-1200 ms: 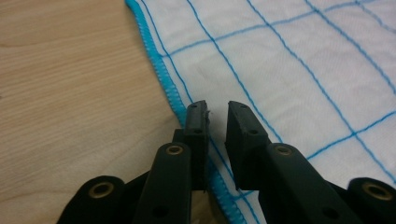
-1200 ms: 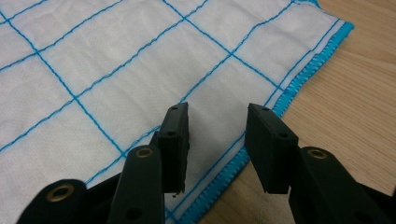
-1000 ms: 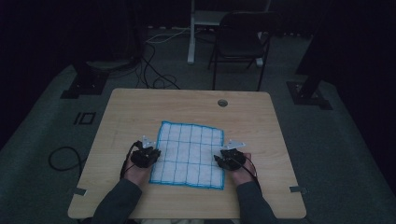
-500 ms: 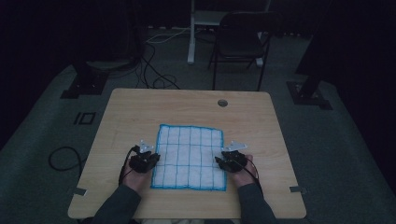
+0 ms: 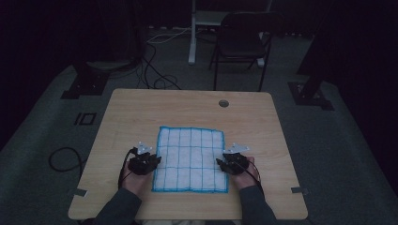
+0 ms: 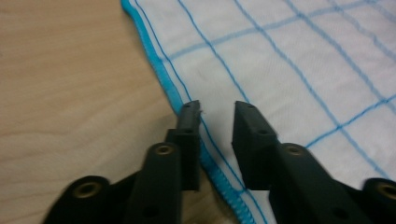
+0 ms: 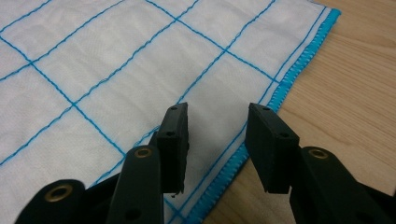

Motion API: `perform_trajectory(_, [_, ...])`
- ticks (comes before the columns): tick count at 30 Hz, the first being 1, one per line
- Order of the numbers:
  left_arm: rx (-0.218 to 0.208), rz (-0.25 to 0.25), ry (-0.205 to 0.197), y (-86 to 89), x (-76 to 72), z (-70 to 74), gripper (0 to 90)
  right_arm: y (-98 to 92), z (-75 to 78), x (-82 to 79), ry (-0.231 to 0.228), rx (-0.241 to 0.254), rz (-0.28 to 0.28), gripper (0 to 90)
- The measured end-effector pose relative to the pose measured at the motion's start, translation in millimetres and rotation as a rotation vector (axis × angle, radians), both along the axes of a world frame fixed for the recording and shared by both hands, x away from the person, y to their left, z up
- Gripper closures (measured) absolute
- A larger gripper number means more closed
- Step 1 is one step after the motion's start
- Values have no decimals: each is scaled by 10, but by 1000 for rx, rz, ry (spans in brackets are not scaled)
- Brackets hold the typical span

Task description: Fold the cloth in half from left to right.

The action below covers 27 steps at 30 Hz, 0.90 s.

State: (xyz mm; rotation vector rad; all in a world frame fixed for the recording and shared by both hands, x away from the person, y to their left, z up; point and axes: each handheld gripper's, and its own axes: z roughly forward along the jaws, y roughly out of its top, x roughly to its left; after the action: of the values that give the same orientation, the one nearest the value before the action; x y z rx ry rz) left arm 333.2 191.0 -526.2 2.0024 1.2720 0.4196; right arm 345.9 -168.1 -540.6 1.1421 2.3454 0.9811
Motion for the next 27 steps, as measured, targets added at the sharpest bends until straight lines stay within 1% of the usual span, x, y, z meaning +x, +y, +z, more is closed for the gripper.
perform_trajectory(3, [10,19,-10,-1,40,21,621,2,0,-2,1,0,-2,595])
perform_trajectory(6, [28,40,-3,-17,89,-8,565,5,0,-7,1,2,-6,595])
perform_trajectory(10, [19,64,23,-27,139,-64,534,2,-3,-13,0,5,-4,594])
perform_trajectory(12, [11,65,31,-39,147,-85,528,1,-4,-18,-1,5,-4,594])
perform_trajectory(13, [11,54,35,-53,147,-95,521,0,-5,-19,-1,6,-4,594])
perform_trajectory(15, [34,53,25,-85,139,-96,514,-1,-5,-20,-2,7,-4,594])
perform_trajectory(19, [24,65,16,-95,128,-109,502,1,-8,-27,-2,10,-7,593])
perform_trajectory(23, [42,58,1,-147,121,-118,497,1,-9,-31,-3,11,-8,593])
perform_trajectory(25, [62,61,-18,-196,114,-131,500,3,-10,-35,-5,10,-10,593])
perform_trajectory(26, [87,61,-27,-226,109,-133,502,5,-10,-38,-4,10,-11,593])
perform_trajectory(27, [90,65,-29,-248,106,-133,504,6,-10,-41,-4,10,-11,593])
